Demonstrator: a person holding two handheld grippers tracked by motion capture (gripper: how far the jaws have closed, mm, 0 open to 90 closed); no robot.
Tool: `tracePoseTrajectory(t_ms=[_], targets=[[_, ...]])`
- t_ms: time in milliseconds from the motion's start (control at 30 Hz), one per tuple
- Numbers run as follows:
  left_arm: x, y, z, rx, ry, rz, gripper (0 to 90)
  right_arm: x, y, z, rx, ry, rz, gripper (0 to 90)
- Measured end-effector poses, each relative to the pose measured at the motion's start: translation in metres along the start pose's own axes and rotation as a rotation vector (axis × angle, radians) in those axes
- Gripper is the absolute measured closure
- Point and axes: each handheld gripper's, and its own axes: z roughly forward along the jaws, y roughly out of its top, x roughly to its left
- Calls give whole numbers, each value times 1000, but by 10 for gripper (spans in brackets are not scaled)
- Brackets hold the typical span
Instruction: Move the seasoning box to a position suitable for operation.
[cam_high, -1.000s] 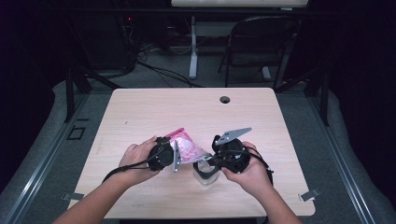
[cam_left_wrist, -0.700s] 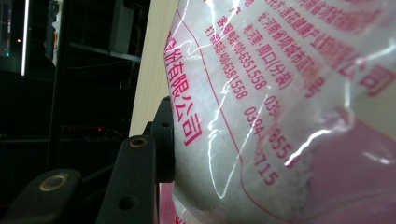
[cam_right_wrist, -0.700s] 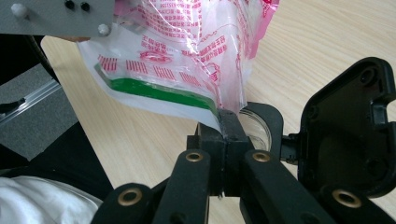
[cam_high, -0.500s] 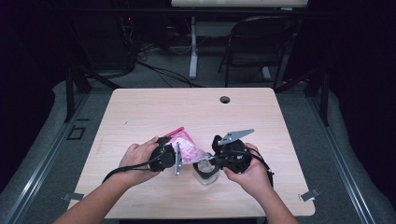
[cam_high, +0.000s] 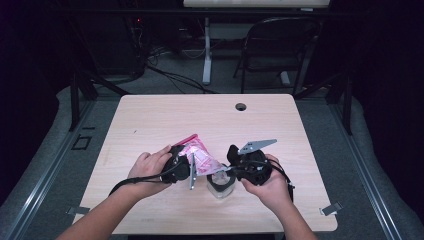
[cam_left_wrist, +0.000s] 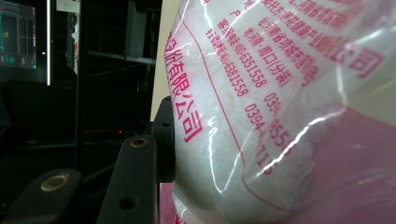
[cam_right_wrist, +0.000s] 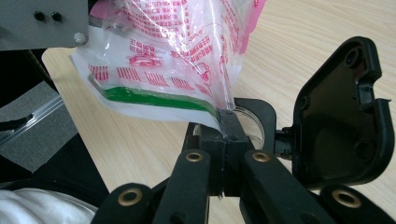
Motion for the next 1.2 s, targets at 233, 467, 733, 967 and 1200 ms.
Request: tracePoseTrajectory(t_ms=[233, 467, 733, 967, 1200], targets=[[-1, 3, -1, 4, 25, 28, 616, -3, -2, 1, -3, -2, 6, 900], [2, 5, -4, 12, 30, 45, 618, -5, -1, -1, -9, -2, 10, 900], [2, 6, -6, 22, 26, 65, 620, -3, -1, -1, -14, 5, 20, 900], [6, 8, -9, 30, 25, 97, 622, -3, 0, -2, -10, 11, 18, 900], [10, 13, -12, 42, 33, 132, 623, -4, -1, -4, -15, 16, 21, 900]])
